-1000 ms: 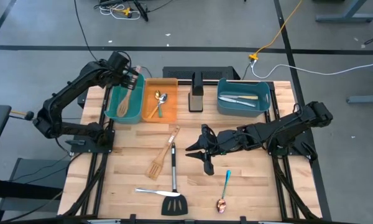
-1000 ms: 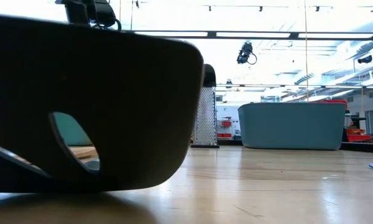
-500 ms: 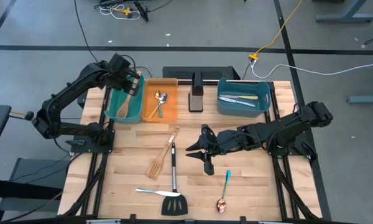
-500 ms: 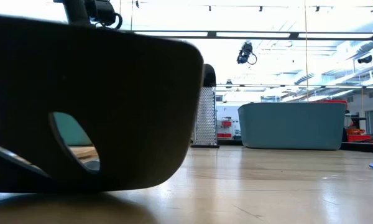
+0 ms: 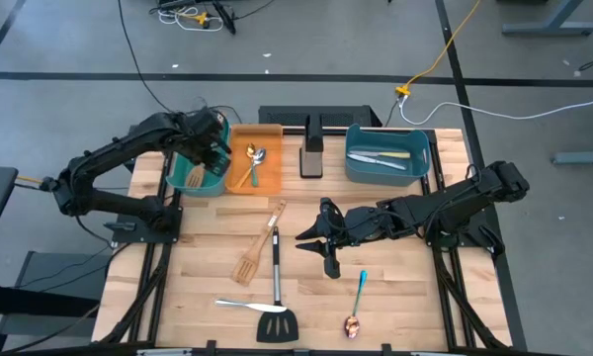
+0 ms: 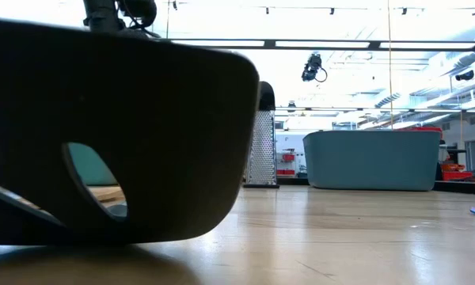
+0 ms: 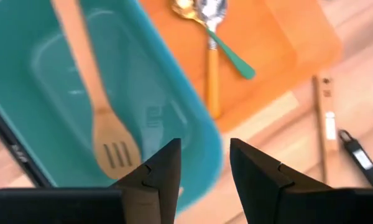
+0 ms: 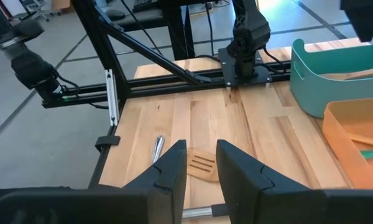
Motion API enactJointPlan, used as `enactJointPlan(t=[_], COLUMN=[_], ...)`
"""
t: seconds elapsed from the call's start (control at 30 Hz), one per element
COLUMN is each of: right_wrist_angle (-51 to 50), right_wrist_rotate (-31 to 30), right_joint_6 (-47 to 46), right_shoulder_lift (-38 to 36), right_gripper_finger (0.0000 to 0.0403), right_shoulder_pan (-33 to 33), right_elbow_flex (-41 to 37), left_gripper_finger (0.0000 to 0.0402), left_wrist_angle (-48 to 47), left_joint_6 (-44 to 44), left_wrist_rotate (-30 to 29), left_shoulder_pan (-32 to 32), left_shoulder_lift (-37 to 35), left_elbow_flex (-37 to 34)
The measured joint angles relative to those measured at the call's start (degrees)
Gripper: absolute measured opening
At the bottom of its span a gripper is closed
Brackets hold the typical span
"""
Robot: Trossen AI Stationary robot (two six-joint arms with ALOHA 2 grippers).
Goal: Pick & Place Kitchen Items
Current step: Put the brown spatula into the green bin
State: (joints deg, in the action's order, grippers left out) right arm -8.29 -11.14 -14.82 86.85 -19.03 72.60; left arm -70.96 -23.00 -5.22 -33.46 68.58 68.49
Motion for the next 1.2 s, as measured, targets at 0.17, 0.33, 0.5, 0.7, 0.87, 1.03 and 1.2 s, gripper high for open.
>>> enactJointPlan(t=[0.17, 0.33, 0.5, 0.7, 0.87, 1.03, 1.2], right_wrist_angle=[-0.52, -1.71, -2.25, -2.25, -2.29, -2.72, -3.52], right_wrist_rotate=[0.0, 0.02, 0.02, 0.02, 0.02, 0.02, 0.02], right_joint_6=[-0.18, -1.21, -1.21, -1.21, -1.21, -1.21, -1.2], right_shoulder_lift=[0.0, 0.0, 0.0, 0.0, 0.0, 0.0, 0.0], right_gripper_finger=[0.0098, 0.0097, 0.0097, 0.0097, 0.0098, 0.0097, 0.0098], right_shoulder_pan=[0.0, 0.0, 0.0, 0.0, 0.0, 0.02, 0.01], right_elbow_flex=[0.0, 0.0, 0.0, 0.0, 0.0, 0.0, 0.0], left_gripper_finger=[0.0142, 0.0142, 0.0142, 0.0142, 0.0142, 0.0142, 0.0142], left_wrist_angle=[-0.63, -0.96, -0.92, -0.14, 2.87, 6.14, 7.54], left_joint_6=[-6.95, -13.06, -19.11, -26.16, -28.9, -29.22, -29.16], left_wrist_rotate=[-0.02, -0.03, -1.97, -3.3, -3.33, -3.28, -1.16], left_shoulder_pan=[7.57, 15.51, 23.34, 31.74, 38.21, 43.32, 46.77], left_shoulder_lift=[0.0, 0.0, 0.0, 0.02, 0.7, 4.9, 12.36], left_elbow_flex=[0.0, 0.0, 0.0, 0.0, 0.02, 0.0, 0.0])
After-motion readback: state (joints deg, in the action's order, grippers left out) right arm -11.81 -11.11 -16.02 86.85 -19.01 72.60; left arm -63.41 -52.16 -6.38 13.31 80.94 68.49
